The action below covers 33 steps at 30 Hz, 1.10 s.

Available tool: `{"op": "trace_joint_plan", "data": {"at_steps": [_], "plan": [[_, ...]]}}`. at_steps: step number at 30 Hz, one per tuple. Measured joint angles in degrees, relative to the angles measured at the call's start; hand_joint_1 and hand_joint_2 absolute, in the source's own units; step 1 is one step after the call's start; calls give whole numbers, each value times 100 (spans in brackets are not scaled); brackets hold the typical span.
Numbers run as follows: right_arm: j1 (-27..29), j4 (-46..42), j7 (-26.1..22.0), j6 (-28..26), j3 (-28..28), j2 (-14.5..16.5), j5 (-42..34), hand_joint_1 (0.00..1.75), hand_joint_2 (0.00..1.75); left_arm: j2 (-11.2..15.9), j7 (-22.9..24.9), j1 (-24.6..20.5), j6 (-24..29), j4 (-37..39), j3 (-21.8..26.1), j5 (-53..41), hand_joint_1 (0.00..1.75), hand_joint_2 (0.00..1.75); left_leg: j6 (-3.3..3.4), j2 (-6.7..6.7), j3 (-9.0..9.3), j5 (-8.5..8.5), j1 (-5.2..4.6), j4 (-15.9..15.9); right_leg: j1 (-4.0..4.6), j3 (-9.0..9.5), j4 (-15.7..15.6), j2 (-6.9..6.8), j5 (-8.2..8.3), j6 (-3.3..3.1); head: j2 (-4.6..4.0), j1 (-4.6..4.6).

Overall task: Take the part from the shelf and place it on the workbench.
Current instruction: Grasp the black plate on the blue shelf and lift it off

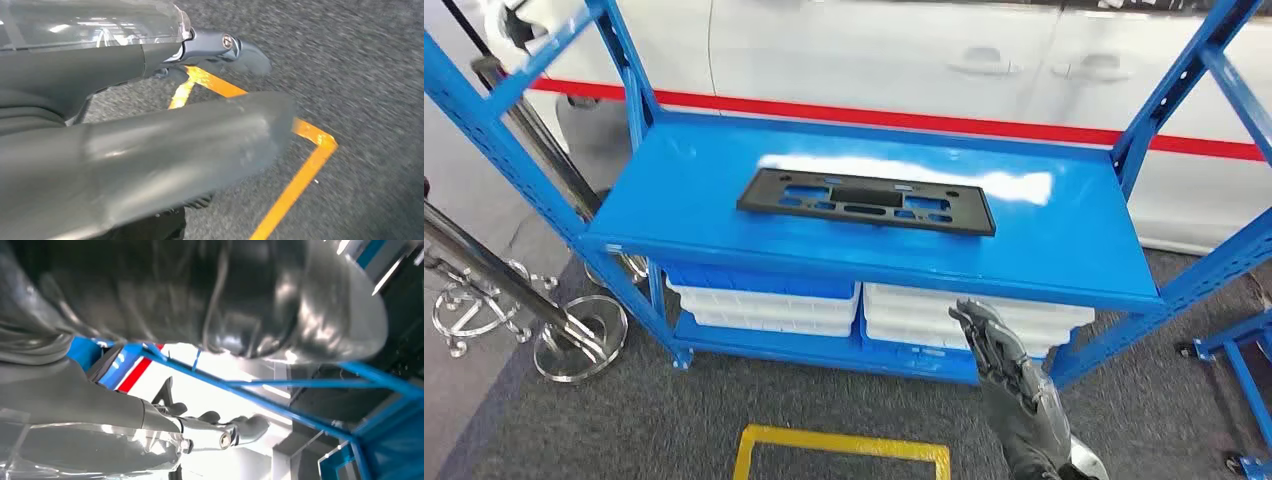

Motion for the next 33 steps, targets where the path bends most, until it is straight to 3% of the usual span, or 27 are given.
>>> {"op": "trace_joint_plan", "data": {"at_steps": [2, 4, 7, 8, 9, 10, 12, 14, 16, 19, 20, 22, 23, 24, 25, 27, 28, 30, 33], "plan": [[-3, -1, 1, 1, -4, 4, -2, 0, 0, 0, -3, -1, 2, 0, 0, 0, 0, 0, -29, -1, 38, -3, 3, 19, -24, 70, -53, 18, -14, -23, 0, 1], [-15, -1, -3, 8, -9, 20, -5, 0, 0, -1, -10, -7, 2, 0, -2, -8, 0, 0, -82, -27, -10, -124, 20, 232, -57, 201, -138, 34, -47, -76, 0, 2], [-30, 1, -8, -9, -9, 70, 11, 0, 0, 12, -21, -18, 5, 0, -6, -19, 0, 0, -166, -59, -550, -557, 59, 1119, -65, 289, -166, 45, -115, -126, 0, 1], [-29, 1, -8, -23, -9, 86, 22, 0, 0, 19, -25, -14, 6, 0, -7, -21, 0, 0, -193, -59, -734, -602, 72, 1343, -67, 310, -162, 55, -143, -124, 0, 1], [-28, 1, -8, -36, -9, 101, 37, 0, 0, 24, -30, -8, 8, 0, -7, -26, 0, 0, -214, -58, -844, -537, 83, 1410, -71, 338, -158, 67, -172, -115, 0, 1], [-29, 1, -6, -44, -8, 116, 50, 0, 0, 29, -34, -3, 10, 0, -7, -31, 0, 0, -230, -58, -853, -338, 95, 1259, -78, 380, -153, 76, -207, -102, 0, 1], [-30, 2, -3, -52, -4, 143, 77, 0, 0, 39, -43, 2, 16, 0, -8, -39, 0, 0, -243, -64, -676, 190, 112, 602, -94, 482, -146, 84, -283, -59, 0, 2], [-32, 4, 3, -65, 5, 162, 96, 0, 0, 51, -51, 2, 15, 2, -10, -42, 0, 0, -203, -74, -548, 385, 83, 146, -99, 536, -141, 86, -331, -2, 0, 2], [-29, 7, 7, -91, 12, 173, 109, 0, 0, 65, -56, 12, 12, 4, -11, -44, 0, 0, -111, -75, -538, 346, 42, 84, -95, 536, -148, 88, -347, 59, 0, 1], [-22, 5, 3, -140, 19, 176, 124, 0, 0, 78, -69, 16, 3, 4, -11, -26, 0, 0, 16, -68, -487, 409, 73, 4, -98, 484, -16, 75, -473, 150, 0, 1], [-16, 6, 0, -149, 21, 176, 128, 0, 0, 82, -75, 13, -3, 4, -11, -11, 0, 0, 52, -65, -466, 412, 83, -24, -103, 374, 207, 68, -595, 172, 0, 1], [13, 12, -8, -165, 26, 177, 132, 0, 0, 95, -83, 11, -14, 4, -9, 28, 0, 0, 103, -60, -438, 383, 71, -34, -108, -26, 932, 57, -885, 199, 0, 2], [34, 17, -11, -175, 28, 177, 132, 0, 0, 101, -84, 13, -18, 4, -8, 42, 0, 0, 113, -59, -421, 362, 65, -33, -108, -226, 1249, 57, -952, 207, 0, 2], [51, 23, -16, -184, 29, 177, 132, 0, 0, 106, -84, 14, -20, 4, -5, 54, 0, 0, 115, -60, -394, 337, 62, -32, -108, -352, 1404, 57, -918, 210, 0, 2], [61, 28, -20, -191, 30, 177, 132, 0, 0, 110, -84, 15, -21, 4, -3, 61, 0, 0, 110, -63, -355, 308, 60, -32, -107, -367, 1340, 56, -769, 205, -1, 2], [68, 33, -25, -208, 33, 177, 132, 0, 0, 111, -84, 16, -22, 4, 0, 66, 0, 0, 82, -70, -251, 232, 59, -35, -100, -122, 696, 51, -300, 157, -1, 2], [70, 36, -26, -215, 34, 177, 133, 0, 0, 111, -85, 14, -22, 4, 1, 67, 0, 0, 58, -71, -210, 190, 48, -31, -83, 26, 364, 43, -141, 124, -1, 2], [73, 38, -29, -225, 38, 177, 135, 0, 0, 116, -89, 8, -24, 4, 2, 68, 0, 0, 5, -66, -179, 130, 33, -33, -49, 202, -15, 28, -93, 70, 0, 2], [89, 39, -38, -227, 39, 176, 137, 0, 0, 123, -91, -7, -25, 4, 2, 67, 0, 0, -73, -45, -130, 71, 25, -60, -68, 273, -129, 48, -169, 26, 0, 2]]}}
